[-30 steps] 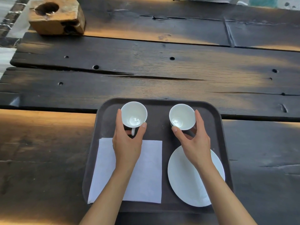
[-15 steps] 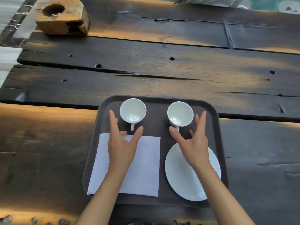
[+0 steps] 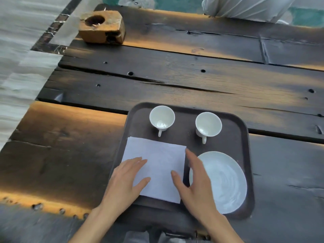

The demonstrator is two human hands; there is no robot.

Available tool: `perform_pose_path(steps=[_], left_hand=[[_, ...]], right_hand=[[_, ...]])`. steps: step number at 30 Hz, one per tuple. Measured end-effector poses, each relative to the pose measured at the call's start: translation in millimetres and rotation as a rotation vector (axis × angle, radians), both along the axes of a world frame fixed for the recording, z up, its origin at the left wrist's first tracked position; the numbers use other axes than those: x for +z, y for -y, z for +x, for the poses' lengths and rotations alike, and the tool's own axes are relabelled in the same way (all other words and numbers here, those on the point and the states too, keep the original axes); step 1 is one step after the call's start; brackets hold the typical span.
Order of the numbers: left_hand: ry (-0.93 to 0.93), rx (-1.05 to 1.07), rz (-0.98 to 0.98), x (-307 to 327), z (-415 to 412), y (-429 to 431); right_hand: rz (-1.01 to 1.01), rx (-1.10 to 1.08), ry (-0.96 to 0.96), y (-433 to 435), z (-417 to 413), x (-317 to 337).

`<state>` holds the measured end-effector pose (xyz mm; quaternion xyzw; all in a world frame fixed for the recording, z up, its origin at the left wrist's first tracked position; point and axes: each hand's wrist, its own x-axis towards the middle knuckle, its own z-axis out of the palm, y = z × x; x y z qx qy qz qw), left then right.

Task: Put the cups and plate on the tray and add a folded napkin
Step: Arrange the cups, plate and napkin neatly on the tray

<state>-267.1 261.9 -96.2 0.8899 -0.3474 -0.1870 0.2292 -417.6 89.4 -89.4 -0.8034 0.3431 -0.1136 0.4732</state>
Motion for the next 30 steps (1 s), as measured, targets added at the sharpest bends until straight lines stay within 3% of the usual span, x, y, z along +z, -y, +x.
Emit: perform_pose_path(steps=[3, 9, 24, 30], left_hand=[[0.035, -0.196, 0.172, -7, 8, -16], [0.084, -0.379, 0.218, -20, 24, -36], [0.067, -0.452, 0.169, -34, 26, -41], [0.053, -0.406, 0.120, -26, 26, -41]], right_hand=[[-0.081, 0.269, -0.134, -18, 5, -12], [-0.399, 0.605, -0.326, -44, 25, -33], [-0.569, 0.520, -0.587, -52, 30, -55], [-0.459, 0.460, -0.554, -54, 29, -41]])
